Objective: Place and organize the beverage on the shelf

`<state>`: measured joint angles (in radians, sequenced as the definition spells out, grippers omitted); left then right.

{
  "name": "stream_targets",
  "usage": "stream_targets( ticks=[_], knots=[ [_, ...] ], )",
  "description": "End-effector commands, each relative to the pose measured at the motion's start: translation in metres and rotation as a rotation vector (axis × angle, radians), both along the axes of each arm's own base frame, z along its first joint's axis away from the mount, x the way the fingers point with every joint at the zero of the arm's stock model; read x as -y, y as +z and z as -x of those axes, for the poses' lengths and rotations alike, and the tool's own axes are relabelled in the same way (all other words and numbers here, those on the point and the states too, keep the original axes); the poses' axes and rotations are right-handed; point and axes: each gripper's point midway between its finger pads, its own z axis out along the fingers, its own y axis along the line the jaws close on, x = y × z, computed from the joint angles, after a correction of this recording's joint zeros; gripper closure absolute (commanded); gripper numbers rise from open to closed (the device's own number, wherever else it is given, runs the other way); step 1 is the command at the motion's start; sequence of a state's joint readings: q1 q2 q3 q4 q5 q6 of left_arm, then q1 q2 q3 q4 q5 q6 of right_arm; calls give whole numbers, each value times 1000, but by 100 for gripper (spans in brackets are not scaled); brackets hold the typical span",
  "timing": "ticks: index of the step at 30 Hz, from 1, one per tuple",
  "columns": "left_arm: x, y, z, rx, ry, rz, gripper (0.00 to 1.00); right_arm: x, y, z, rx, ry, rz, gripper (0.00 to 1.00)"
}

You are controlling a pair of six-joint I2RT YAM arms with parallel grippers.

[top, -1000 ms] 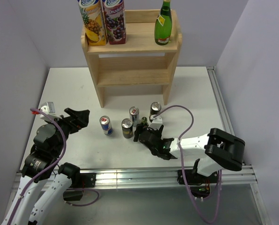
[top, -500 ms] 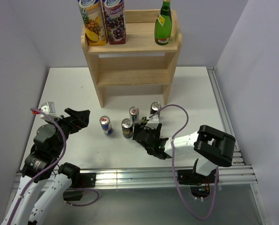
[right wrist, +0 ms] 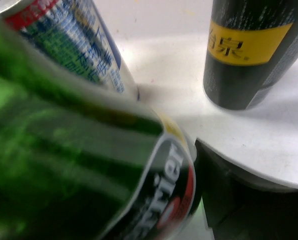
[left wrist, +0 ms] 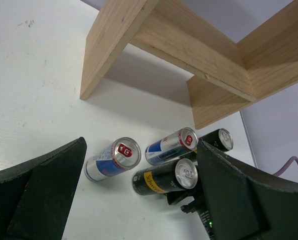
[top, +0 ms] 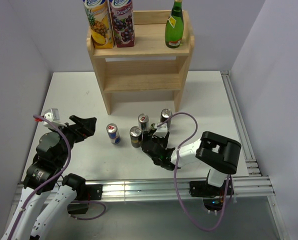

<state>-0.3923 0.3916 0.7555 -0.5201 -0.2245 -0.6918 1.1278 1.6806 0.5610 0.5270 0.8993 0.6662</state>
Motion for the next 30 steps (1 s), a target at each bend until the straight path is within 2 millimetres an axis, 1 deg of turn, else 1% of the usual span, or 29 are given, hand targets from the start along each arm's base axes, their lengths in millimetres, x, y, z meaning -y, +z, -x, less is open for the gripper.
stream_targets(
  ticks=[1, 3, 4, 5, 6, 7, 8, 11, 12, 13, 14, 15, 17, 18, 19, 20, 21, 22, 23, 24, 25, 26, 27, 28, 29, 30],
  knots=[
    [5, 4, -3, 20, -27, -13, 1, 6, 2, -8, 41, -69, -15, 32],
    [6, 4, -3, 18, -29, -13, 1, 6, -1, -7, 38, -67, -8, 42],
    [5, 3, -4, 17, -26, -15, 1, 6, -1, -8, 37, -67, -6, 70],
    [6, 3, -4, 16, -27, -16, 1, 7, -2, -7, 35, -67, -2, 92],
    [6, 3, -4, 15, -27, -13, 1, 8, -3, -6, 25, -66, 1, 100],
    [6, 3, -4, 15, -27, -13, 1, 7, 2, -6, 28, -67, -9, 100],
    [6, 3, -4, 15, -25, -13, 1, 8, 3, -4, 25, -63, 2, 100],
    [5, 3, -4, 15, -21, -12, 1, 8, 23, 2, 37, -65, -15, 100],
    [5, 3, -4, 15, -20, -12, 1, 6, 28, 9, 32, -55, 11, 100],
    [5, 2, -4, 14, -21, -14, 1, 7, 48, 12, 63, -71, -6, 100],
    [5, 2, -4, 14, -21, -14, 1, 7, 58, 16, 65, -68, 15, 100],
    [4, 3, -4, 16, -19, -10, 1, 2, 78, 25, 88, -50, -18, 100],
    [5, 3, -4, 17, -20, -12, 1, 3, 104, 29, 117, -53, -29, 100],
    [4, 3, -4, 16, -19, -10, 1, 3, 130, 31, 134, -46, -47, 100],
    [4, 3, -4, 16, -19, -10, 1, 1, 144, 34, 147, -35, -57, 100],
    [4, 3, -4, 15, -17, -11, 1, -1, 168, 33, 169, -41, -92, 100],
    [4, 3, -4, 18, -16, -12, 1, 3, 191, 34, 195, -30, -103, 100],
    [4, 3, -4, 18, -17, -10, 1, 3, 205, 34, 209, -26, -111, 100],
    [3, 4, -4, 19, -14, -10, 1, 4, 231, 33, 234, -13, -116, 100],
    [3, 4, -3, 21, -12, -8, 1, 6, 250, 34, 255, -7, -140, 100],
    [3, 4, -3, 22, -12, -6, 1, 5, 264, 34, 272, 5, -146, 100],
    [2, 4, -3, 22, -9, -6, 1, 4, 293, 33, 307, 20, -154, 100],
    [2, 4, -3, 22, -9, -6, 1, 3, 306, 31, 327, 26, -150, 100],
    [2, 4, -3, 22, -9, -8, 1, 2, 336, 30, 357, 26, -182, 100],
    [2, 4, -3, 23, -8, -6, 1, -2, 352, 28, 381, 61, -157, 100],
    [2, 4, -3, 24, -6, -6, 1, -8, 361, 25, 391, 76, -141, 100]
  ],
)
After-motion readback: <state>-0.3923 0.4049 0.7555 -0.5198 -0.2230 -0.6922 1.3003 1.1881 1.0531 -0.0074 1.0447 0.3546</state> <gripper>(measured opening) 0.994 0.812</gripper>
